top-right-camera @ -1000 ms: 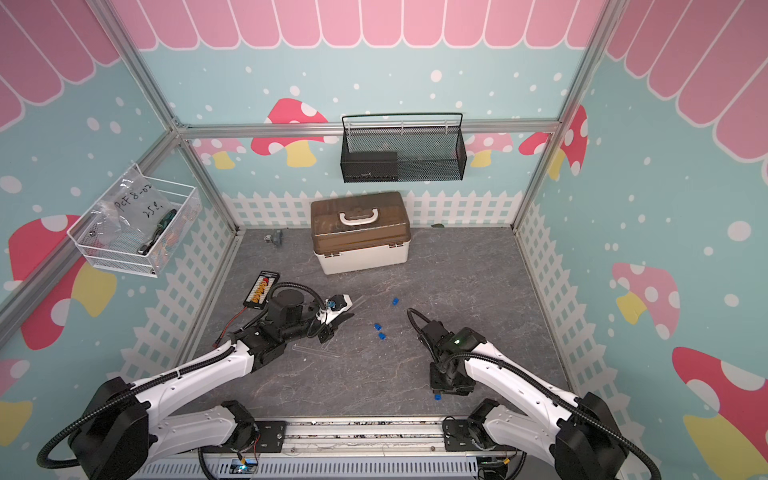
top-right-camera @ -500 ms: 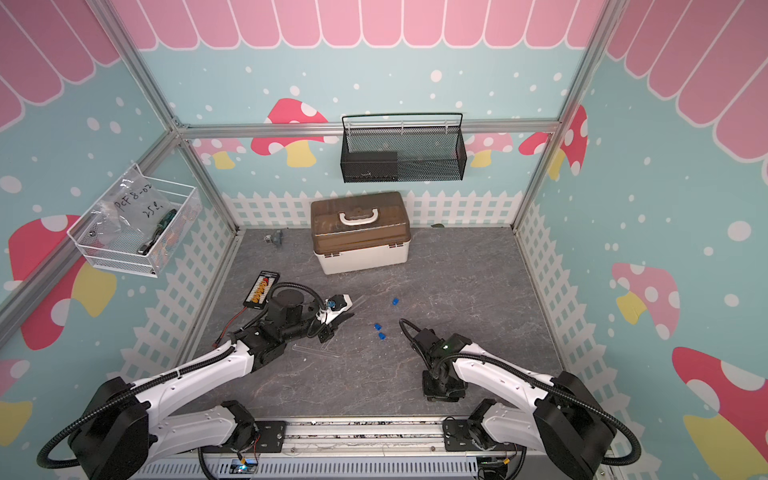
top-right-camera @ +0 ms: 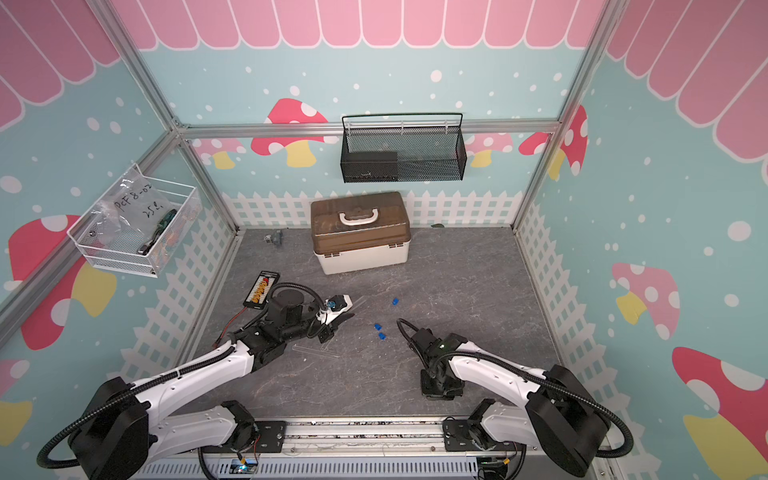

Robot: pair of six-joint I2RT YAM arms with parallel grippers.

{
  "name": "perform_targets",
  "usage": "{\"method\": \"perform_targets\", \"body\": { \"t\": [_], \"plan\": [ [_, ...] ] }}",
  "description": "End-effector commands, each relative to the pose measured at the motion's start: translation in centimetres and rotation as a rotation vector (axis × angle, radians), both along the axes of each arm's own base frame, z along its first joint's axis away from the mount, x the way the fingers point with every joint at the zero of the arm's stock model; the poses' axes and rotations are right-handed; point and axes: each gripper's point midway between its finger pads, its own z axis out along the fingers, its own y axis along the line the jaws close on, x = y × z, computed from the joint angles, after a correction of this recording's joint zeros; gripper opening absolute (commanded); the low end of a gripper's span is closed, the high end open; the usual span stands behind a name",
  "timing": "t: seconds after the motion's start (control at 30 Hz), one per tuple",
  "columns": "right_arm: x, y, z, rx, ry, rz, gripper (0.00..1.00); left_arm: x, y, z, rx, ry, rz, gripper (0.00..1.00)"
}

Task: Insert stoppers into test tubes
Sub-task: Pick up the stopper from the center of the board.

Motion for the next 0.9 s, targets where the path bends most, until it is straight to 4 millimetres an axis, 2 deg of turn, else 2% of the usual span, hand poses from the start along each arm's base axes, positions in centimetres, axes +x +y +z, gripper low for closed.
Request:
{"method": "perform_targets", "body": {
  "t": [0.0, 0.33, 0.43, 0.57, 0.67, 0.87],
  "plan": [
    [-0.2, -0.3, -0.3, -0.026, 0.005, -0.008, 0.22, -0.1, -0.4, 1.1, -0.005, -0.030, -0.026, 0.00],
    [-0.1, -0.2, -0.3, -0.017, 0.000, -0.001, 0.13, -0.1, -0.2, 1.2, 0.003, -0.041, -0.020, 0.00],
    [0.2, 0.6, 0.4, 0.022, -0.011, 0.003, 0.09, -0.1, -0.1, 1.2, 0.006, -0.043, -0.017, 0.00],
    [1.8, 2.6, 2.8, 0.107, -0.078, 0.009, 0.08, 0.1, 0.0, 1.2, 0.007, -0.046, -0.008, 0.00],
    [3.5, 3.9, 5.1, 0.155, -0.154, 0.041, 0.08, 0.9, 0.4, 1.4, -0.024, -0.024, 0.055, 0.00],
    [8.1, 7.3, 9.3, 0.215, -0.332, 0.277, 0.07, 3.3, 2.0, 2.0, -0.101, 0.077, 0.203, 0.00]
  ]
}}
